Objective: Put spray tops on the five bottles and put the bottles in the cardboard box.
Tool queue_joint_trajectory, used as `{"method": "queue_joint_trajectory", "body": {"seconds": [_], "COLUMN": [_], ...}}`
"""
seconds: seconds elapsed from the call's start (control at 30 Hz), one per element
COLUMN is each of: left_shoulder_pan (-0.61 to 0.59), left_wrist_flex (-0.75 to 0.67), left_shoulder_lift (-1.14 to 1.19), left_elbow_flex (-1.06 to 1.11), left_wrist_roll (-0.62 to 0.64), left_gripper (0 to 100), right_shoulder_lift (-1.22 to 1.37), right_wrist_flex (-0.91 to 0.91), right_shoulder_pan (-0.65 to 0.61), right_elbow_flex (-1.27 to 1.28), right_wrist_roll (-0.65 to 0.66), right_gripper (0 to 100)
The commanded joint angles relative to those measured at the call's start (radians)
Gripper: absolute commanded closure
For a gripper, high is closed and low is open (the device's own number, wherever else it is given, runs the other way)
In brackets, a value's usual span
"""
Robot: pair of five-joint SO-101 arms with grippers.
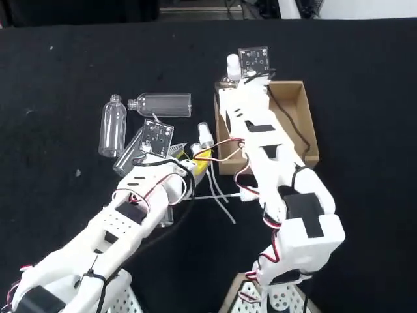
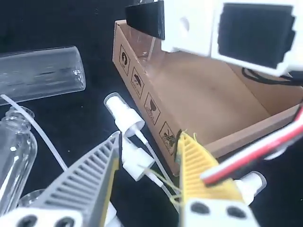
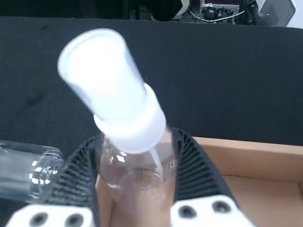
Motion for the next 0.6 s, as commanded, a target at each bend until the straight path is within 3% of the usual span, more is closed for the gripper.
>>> {"method": "queue_joint_trajectory", "body": {"seconds": [0.0, 0.17, 0.57], "left_shoulder_pan": [-0.002, -0.002, -0.002], "left_wrist_flex": [-0.021, -0.021, -0.021], "left_shoulder_lift": [-0.031, -0.031, -0.031], "left_elbow_flex": [-0.007, -0.007, -0.007], "left_wrist_roll": [-0.002, -0.002, -0.002], "left_gripper": [81, 81, 81], "right_shoulder_lift": [0.002, 0.002, -0.124], "right_wrist_flex": [-0.002, 0.0, -0.002], "right_shoulder_pan": [-0.023, -0.026, -0.031], "right_elbow_flex": [-0.033, -0.021, 0.099], "right_wrist_roll": [0.0, 0.0, 0.0], "right_gripper": [95.3, 83.3, 80.5]}}
